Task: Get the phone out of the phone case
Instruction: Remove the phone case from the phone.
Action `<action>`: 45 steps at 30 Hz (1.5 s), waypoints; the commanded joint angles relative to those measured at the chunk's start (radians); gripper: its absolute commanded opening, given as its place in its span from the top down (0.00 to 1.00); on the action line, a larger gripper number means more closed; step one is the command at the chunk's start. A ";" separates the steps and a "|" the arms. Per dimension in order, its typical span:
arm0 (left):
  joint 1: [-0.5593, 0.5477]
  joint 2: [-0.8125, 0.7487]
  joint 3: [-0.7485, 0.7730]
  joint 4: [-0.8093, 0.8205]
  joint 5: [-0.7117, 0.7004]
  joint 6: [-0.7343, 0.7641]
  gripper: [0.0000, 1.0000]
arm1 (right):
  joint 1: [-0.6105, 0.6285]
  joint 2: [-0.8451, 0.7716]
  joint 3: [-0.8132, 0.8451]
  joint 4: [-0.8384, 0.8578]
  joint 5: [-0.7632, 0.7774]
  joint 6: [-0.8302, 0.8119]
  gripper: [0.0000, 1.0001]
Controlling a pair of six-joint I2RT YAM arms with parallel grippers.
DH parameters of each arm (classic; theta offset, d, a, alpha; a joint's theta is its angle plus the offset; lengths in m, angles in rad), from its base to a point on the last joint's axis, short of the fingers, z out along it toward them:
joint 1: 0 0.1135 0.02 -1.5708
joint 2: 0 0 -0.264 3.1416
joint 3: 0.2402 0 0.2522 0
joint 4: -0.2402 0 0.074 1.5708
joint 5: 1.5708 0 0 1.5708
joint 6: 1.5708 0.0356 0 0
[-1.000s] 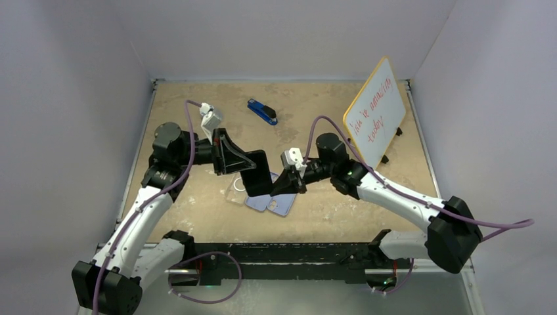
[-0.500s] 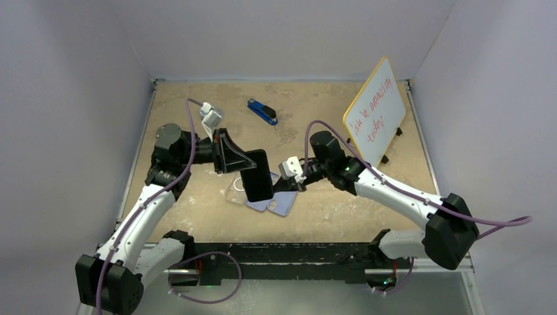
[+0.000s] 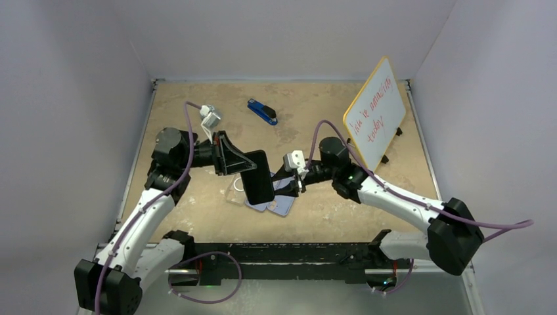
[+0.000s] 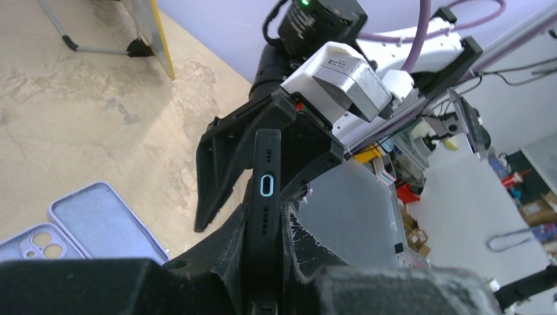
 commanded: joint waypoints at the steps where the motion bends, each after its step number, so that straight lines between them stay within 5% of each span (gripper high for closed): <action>1: 0.003 -0.028 -0.026 0.068 -0.189 -0.044 1.00 | 0.004 -0.069 -0.107 0.199 0.121 0.221 0.50; 10: 0.003 -0.097 -0.183 0.250 -0.441 -0.266 1.00 | 0.032 -0.126 -0.408 0.774 0.373 0.643 0.29; 23: 0.001 -0.154 -0.395 0.591 -0.612 -0.583 1.00 | 0.106 0.152 -0.499 1.464 0.642 0.935 0.29; 33: 0.001 -0.178 -0.397 0.604 -0.578 -0.607 1.00 | 0.105 0.180 -0.475 1.512 0.664 0.945 0.39; 45: 0.001 -0.172 -0.408 0.617 -0.570 -0.617 1.00 | 0.106 0.162 -0.446 1.549 0.544 0.981 0.37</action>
